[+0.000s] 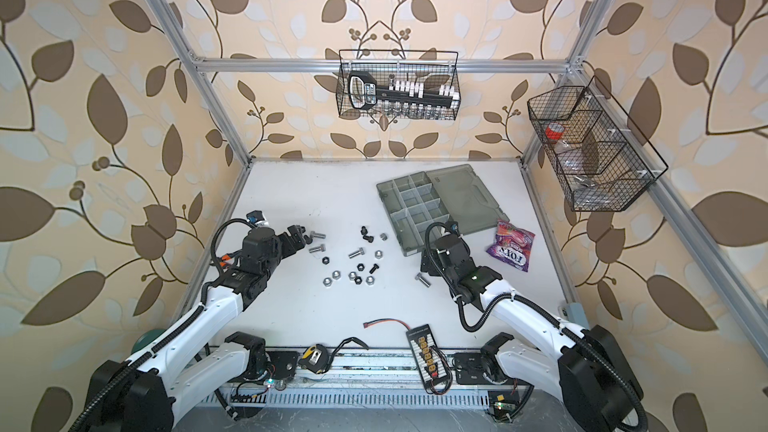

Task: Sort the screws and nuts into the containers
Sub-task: 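Move the right gripper down and grasp a silver bolt near the box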

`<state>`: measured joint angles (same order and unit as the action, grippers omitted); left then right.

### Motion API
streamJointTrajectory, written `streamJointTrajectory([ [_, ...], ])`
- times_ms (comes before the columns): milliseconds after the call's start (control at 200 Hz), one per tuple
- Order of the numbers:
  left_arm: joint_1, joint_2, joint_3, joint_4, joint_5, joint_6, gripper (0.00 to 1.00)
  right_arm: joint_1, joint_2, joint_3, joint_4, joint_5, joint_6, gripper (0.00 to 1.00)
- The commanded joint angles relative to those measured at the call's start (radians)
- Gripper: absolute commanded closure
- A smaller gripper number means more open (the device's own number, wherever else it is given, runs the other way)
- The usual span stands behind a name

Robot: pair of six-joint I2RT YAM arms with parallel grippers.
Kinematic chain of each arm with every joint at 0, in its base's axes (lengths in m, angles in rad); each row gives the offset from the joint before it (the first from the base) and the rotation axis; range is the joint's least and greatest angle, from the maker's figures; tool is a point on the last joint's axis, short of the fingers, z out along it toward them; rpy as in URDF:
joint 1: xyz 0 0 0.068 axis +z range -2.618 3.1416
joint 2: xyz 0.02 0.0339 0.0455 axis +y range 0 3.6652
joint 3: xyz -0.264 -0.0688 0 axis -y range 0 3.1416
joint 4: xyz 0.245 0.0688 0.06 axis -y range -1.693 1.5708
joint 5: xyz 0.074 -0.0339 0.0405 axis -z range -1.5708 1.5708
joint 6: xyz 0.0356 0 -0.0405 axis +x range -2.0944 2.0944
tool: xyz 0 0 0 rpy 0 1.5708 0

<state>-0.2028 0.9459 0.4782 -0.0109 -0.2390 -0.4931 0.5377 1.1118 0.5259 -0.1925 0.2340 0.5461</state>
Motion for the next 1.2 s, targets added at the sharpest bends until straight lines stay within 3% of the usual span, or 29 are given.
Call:
streamJointTrajectory([
  [0, -0.003, 0.011, 0.059, -0.049, 0.007, -0.019, 0.01, 0.019, 0.033, -0.011, -0.053, -0.107, 0.038, 0.13],
  [255, -0.003, 0.026, 0.054, -0.023, 0.009, -0.021, 0.01, 0.021, 0.131, 0.002, -0.025, -0.167, 0.002, 0.19],
  [670, -0.003, 0.03, 0.074, -0.058, -0.016, -0.016, 0.01, 0.047, 0.206, 0.012, -0.028, -0.241, -0.003, 0.38],
  [1195, -0.003, 0.037, 0.08, -0.066, -0.025, -0.011, 0.01, 0.095, 0.31, 0.076, -0.085, -0.17, 0.012, 0.64],
])
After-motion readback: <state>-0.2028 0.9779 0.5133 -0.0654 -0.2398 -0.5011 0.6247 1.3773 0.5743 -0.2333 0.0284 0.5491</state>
